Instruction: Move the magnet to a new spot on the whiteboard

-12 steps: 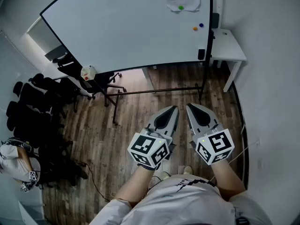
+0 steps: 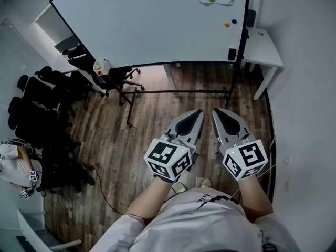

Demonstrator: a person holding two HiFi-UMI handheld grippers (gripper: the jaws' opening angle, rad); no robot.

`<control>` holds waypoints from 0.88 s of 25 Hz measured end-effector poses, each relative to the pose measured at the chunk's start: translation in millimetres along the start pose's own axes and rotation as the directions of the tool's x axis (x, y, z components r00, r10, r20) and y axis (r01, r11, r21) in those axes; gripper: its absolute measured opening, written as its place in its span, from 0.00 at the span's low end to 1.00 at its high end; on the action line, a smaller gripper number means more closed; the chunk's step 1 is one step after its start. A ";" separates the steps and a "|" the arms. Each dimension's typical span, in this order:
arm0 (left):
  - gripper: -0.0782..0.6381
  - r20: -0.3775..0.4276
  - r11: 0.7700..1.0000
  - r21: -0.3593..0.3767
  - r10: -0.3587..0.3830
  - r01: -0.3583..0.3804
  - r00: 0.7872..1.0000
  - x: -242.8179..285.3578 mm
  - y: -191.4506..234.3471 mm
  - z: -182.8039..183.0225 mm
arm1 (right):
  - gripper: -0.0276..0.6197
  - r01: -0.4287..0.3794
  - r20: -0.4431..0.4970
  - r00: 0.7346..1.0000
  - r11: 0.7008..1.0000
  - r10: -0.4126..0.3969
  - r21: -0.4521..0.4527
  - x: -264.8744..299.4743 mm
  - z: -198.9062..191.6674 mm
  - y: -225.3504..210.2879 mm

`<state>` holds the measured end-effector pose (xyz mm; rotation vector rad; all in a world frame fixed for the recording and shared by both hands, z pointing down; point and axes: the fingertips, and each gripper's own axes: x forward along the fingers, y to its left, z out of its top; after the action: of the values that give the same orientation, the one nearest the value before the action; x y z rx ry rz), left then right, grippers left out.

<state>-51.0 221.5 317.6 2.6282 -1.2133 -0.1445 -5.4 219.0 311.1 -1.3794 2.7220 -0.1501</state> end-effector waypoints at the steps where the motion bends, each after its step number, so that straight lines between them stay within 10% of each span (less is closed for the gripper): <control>1: 0.12 -0.001 1.000 0.000 0.001 -0.001 1.000 1.9 0.0 -0.1 | 0.06 -0.003 0.003 1.000 1.000 0.003 0.001 -0.8 2.2 -1.8; 22: 0.12 0.001 0.998 0.024 0.055 -0.055 0.998 40.0 -8.9 -9.6 | 0.06 -0.019 0.045 0.999 0.999 0.017 0.043 -15.2 7.1 -55.4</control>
<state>-16.7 198.4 325.0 2.6121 -1.2938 -0.1212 48.6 198.3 311.5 -1.3304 2.6775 -0.1731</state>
